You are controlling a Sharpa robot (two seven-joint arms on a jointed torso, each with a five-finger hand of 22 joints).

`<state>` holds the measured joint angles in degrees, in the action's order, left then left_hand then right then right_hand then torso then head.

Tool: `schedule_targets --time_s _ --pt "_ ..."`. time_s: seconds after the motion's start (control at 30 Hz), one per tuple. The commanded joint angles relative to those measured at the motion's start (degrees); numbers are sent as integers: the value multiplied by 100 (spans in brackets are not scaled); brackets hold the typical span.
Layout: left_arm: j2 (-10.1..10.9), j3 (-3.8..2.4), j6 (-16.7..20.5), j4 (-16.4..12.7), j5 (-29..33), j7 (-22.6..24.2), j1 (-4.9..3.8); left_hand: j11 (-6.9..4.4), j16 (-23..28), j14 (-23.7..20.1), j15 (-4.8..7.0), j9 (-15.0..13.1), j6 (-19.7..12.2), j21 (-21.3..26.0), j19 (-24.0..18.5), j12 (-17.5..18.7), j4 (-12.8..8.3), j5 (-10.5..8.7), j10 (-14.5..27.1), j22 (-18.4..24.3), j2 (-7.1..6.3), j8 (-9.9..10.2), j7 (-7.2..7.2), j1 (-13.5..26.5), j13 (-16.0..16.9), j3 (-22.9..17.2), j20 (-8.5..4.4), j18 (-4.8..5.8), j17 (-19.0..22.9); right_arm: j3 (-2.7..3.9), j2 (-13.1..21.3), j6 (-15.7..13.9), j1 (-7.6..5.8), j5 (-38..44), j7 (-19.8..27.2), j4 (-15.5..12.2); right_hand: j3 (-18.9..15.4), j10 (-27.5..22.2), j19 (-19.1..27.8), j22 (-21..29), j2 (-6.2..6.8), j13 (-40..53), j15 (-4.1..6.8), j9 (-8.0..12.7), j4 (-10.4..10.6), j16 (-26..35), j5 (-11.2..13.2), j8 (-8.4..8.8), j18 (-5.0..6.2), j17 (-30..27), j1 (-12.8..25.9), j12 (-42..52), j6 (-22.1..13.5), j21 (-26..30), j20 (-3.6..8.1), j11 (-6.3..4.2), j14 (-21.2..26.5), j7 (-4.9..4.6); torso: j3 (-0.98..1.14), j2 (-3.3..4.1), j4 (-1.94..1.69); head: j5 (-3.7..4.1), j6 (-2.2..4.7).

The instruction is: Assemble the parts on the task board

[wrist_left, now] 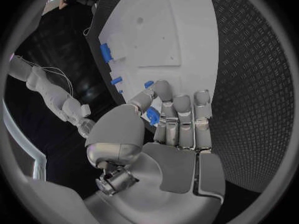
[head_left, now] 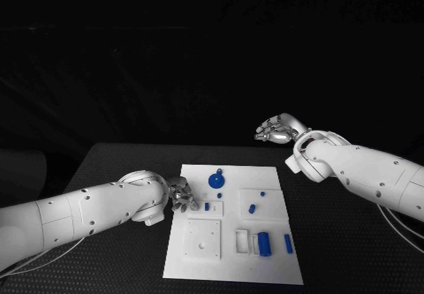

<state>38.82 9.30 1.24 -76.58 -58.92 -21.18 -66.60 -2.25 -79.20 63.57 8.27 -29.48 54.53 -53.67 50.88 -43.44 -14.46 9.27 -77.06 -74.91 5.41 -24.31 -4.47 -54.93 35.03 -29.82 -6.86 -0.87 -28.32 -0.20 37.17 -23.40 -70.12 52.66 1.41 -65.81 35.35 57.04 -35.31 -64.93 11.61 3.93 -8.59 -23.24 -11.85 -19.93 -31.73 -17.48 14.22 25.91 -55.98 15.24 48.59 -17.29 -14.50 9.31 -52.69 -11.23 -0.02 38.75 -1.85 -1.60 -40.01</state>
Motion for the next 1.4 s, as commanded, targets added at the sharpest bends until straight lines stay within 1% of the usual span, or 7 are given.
schedule_targets --time_s 0.03,0.33,0.4,0.6,0.8,1.23,1.4 --pt "-3 7 70 51 -85 -92 13 23 -30 3 -18 -2 -24 4 -36 -39 -46 9 8 -112 233 18 2 -165 5 -7 -668 18 3 2 1 65 4 14 28 -7 4 19 29 -8 -12 0 17 6 41 36 -19 -21 21 -8 -62 -29 -37 39 -4 17 43 10 -5 1 -2 9 -8" --pt "14 7 -63 46 125 -99 13 50 -29 -1 -40 -15 -129 4 -28 -50 -128 22 9 -107 51 85 -27 -107 5 32 -653 9 8 2 5 65 6 14 26 -11 4 20 29 -10 -12 0 17 7 41 36 -20 -22 21 -8 -62 -30 -38 40 -4 16 43 10 -3 -2 -5 6 0" --pt "16 7 -65 43 126 -106 13 54 -28 4 -46 -23 -141 6 -15 -52 -102 25 5 -102 -103 100 -31 -59 3 56 -646 4 11 2 6 64 6 14 26 -10 4 20 30 -11 -12 0 17 7 41 36 -20 -22 21 -8 -62 -31 -38 41 -5 16 43 10 -3 -1 -5 7 1" --pt "25 7 -92 38 119 -141 13 34 -23 43 -27 -52 -102 40 57 -53 440 -172 -30 -76 -1085 137 -10 406 -17 104 -658 -51 26 2 18 57 7 14 27 -10 4 20 30 -12 -11 0 17 8 40 36 -20 -23 21 -8 -63 -32 -39 42 -4 16 44 10 -3 -1 -3 6 9" --pt "32 7 -132 12 68 -165 13 20 -25 55 -13 -89 -58 56 79 -52 729 -279 -40 -84 -1464 147 4 512 -30 11 -664 -75 31 2 20 58 8 14 27 -11 5 20 30 -13 -10 0 17 9 40 36 -20 -23 22 -8 -64 -32 -39 43 -4 16 44 10 -2 0 -1 6 9" --pt "17 8 -88 -32 -55 -188 14 14 -44 63 -8 -124 -41 56 91 -68 911 -315 -50 -97 -1585 160 10 491 -29 -67 -665 -83 26 2 16 62 10 14 29 -10 6 21 30 -17 -9 0 17 11 38 36 -21 -25 23 -8 -67 -35 -40 45 -4 17 44 10 -4 0 -5 6 7" --pt "-3 10 -22 -26 -55 -201 15 6 -62 71 -1 -155 -16 39 89 -85 891 -320 -61 -112 -1232 159 16 374 -24 -72 -666 -86 19 2 11 65 10 14 29 -13 6 22 30 -18 -9 0 17 11 38 36 -21 -25 23 -8 -67 -35 -40 46 -5 17 44 10 -1 -2 -3 1 8"
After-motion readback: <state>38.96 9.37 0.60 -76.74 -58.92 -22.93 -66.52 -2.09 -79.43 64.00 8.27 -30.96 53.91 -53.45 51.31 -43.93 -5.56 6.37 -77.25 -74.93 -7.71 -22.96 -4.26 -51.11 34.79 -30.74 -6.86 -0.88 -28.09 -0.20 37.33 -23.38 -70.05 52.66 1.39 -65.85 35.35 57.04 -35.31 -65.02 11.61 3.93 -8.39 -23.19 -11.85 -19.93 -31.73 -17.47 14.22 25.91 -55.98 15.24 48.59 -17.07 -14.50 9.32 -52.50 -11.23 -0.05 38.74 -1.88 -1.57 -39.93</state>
